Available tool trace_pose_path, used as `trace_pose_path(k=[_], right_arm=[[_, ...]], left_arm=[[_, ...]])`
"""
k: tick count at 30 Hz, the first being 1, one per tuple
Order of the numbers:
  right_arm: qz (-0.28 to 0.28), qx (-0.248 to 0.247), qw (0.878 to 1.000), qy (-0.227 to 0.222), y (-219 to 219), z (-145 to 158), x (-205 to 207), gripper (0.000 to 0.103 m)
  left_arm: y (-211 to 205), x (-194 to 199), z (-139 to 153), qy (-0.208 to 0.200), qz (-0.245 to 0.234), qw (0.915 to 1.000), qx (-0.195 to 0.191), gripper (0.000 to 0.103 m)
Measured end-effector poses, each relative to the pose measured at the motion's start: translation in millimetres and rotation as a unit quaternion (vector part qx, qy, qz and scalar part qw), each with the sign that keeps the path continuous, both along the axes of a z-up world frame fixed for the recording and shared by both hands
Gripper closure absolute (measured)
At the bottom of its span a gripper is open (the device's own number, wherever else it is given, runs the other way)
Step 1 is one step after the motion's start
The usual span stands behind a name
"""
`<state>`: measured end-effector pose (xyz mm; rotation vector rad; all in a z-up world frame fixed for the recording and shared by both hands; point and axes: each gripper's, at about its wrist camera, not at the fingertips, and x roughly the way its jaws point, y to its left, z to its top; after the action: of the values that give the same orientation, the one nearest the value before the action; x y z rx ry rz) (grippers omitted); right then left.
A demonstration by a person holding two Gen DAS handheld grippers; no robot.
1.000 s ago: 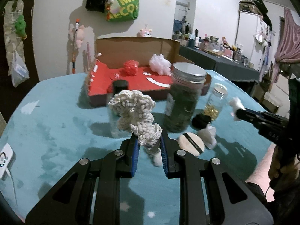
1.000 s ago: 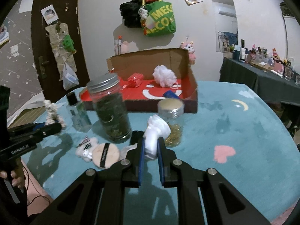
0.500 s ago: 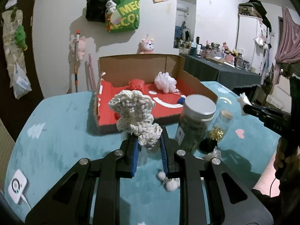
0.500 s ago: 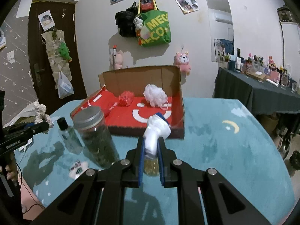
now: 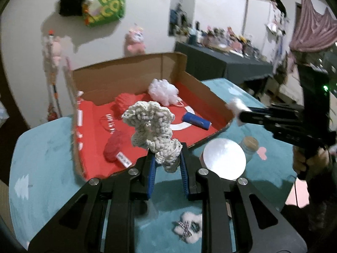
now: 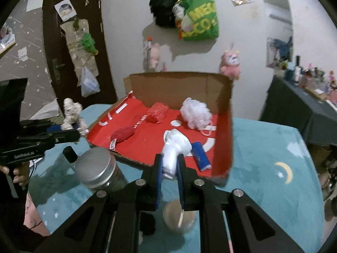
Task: Organize soft objects
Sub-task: 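Carry the rope toy and white cloth over into the cardboard box, then lower both items onto the box floor and open both grippers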
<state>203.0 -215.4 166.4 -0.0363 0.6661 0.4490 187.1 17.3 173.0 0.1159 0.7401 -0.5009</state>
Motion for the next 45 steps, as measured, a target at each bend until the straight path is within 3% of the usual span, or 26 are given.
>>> trace_pose_path(k=[8,13,20,23,39,45], right_arm=[[0.068,-0.019,0.994,0.086,22.6,-12.7,68.3,0.089],[0.09,-0.033,0.985,0.147,33.7,-28.6,110.1,0.089],[0.108,-0.062,0.97,0.207,52.5,-58.1,147.4,0.089],[0.111,-0.076,0.967,0.218,57.7,-67.4,155.9,0.089],[0.123,-0.102,0.956,0.248,63.8,-81.4,175.0,0.088],[0.125,-0.112,0.952,0.256,66.6,-88.0,177.6,0.088]], left_arm=[[-21.0,63.4,-19.0,0.082,-0.043,0.9951,0.034,0.084],[-31.8,93.7,-40.0,0.131,-0.064,0.9876,0.058,0.084],[-39.9,125.1,-65.0,0.194,-0.082,0.9755,0.063,0.084],[-41.6,131.8,-64.6,0.195,-0.081,0.9749,0.071,0.084],[-48.1,154.9,-83.4,0.258,-0.096,0.9554,0.106,0.084],[-52.1,161.2,-92.6,0.26,-0.093,0.9545,0.113,0.084]])
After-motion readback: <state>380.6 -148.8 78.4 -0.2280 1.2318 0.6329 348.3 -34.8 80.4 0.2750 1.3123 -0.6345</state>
